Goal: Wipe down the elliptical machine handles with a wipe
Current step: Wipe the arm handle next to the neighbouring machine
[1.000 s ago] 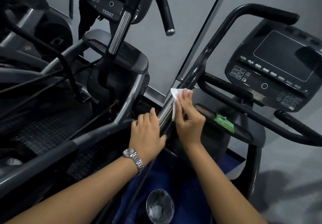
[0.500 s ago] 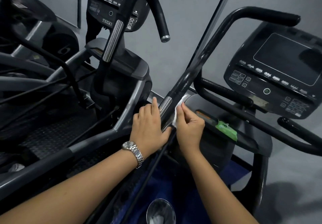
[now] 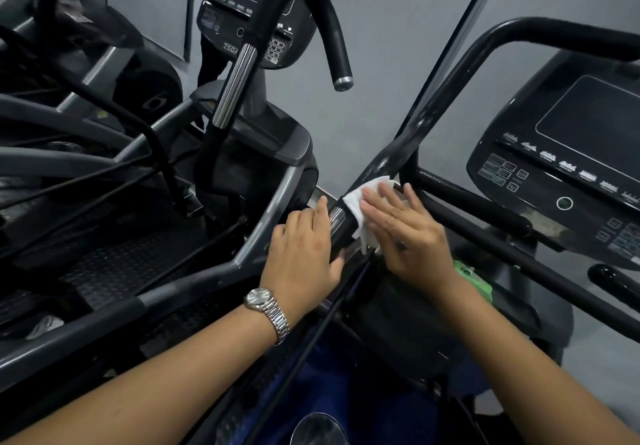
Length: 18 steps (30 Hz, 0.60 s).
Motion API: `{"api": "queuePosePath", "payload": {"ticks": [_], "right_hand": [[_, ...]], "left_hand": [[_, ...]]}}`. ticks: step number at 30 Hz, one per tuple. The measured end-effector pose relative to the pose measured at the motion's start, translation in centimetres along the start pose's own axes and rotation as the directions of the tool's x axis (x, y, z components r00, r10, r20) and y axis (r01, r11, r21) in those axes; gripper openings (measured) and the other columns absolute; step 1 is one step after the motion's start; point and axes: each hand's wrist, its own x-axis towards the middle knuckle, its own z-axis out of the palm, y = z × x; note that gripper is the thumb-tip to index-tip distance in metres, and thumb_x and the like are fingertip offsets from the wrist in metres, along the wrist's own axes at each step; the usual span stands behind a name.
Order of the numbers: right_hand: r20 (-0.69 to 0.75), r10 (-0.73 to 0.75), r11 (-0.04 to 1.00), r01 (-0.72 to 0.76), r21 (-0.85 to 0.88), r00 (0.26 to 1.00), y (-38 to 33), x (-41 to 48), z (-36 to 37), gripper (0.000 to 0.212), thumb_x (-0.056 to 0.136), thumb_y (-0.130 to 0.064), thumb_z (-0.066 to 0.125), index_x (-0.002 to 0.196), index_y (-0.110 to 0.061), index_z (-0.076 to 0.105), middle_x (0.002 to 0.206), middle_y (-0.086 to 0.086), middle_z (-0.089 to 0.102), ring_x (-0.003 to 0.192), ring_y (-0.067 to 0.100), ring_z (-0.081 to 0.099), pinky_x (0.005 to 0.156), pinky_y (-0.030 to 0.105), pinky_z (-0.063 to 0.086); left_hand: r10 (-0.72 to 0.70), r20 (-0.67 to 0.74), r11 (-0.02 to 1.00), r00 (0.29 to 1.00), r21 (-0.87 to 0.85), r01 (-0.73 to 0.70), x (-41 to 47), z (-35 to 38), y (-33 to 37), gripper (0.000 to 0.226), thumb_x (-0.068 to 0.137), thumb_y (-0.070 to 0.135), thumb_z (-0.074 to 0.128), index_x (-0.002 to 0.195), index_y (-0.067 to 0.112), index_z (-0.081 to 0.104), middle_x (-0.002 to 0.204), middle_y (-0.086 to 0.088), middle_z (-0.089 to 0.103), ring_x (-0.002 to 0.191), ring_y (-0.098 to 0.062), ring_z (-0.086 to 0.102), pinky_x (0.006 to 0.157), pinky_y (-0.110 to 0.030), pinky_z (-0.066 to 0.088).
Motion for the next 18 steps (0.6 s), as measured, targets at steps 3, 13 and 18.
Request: {"api": "queuePosePath", "payload": {"ticks": [3, 13, 18], "right_hand": [[0.011, -0.04, 0.998, 0.04, -0.041, 0.999, 0.8, 0.8, -0.4, 0.027, 0.093, -0.014, 0.058, 0.118, -0.006, 0.066, 0.128, 0.007, 0.059, 0.127, 0.026, 0.052, 0.105, 0.062, 0.034], [0.064, -0.096, 0.987, 0.103, -0.122, 0.993, 1.6, 2.3, -0.8, 0.034, 0.093, -0.035, 0.062, 0.118, -0.013, 0.066, 0.127, 0.002, 0.061, 0.125, 0.022, 0.054, 0.108, 0.068, 0.022], [0.108, -0.087, 0.97, 0.109, -0.218, 0.99, 0.7, 5.2, 0.4, 0.03, 0.091, -0.044, 0.06, 0.096, -0.02, 0.076, 0.106, -0.006, 0.072, 0.114, 0.013, 0.062, 0.11, 0.06, 0.025]], "left_hand": [[0.004, 0.003, 1.0, 1.0, 0.003, -0.004, 0.1, 0.1, -0.1, 0.078, 0.077, 0.042, 0.064, 0.138, 0.002, 0.035, 0.113, -0.008, 0.058, 0.105, -0.024, 0.054, 0.084, -0.038, 0.047], [0.008, 0.013, 1.0, 1.0, 0.0, -0.008, 0.0, -0.2, 0.0, 0.077, 0.081, 0.044, 0.058, 0.141, 0.004, 0.03, 0.121, -0.006, 0.055, 0.111, -0.022, 0.051, 0.09, -0.035, 0.044], [-0.001, 0.011, 1.0, 1.0, -0.015, 0.001, -0.1, -0.3, 0.1, 0.077, 0.082, 0.043, 0.058, 0.142, 0.005, 0.029, 0.122, -0.006, 0.055, 0.113, -0.021, 0.05, 0.091, -0.034, 0.043]]}}
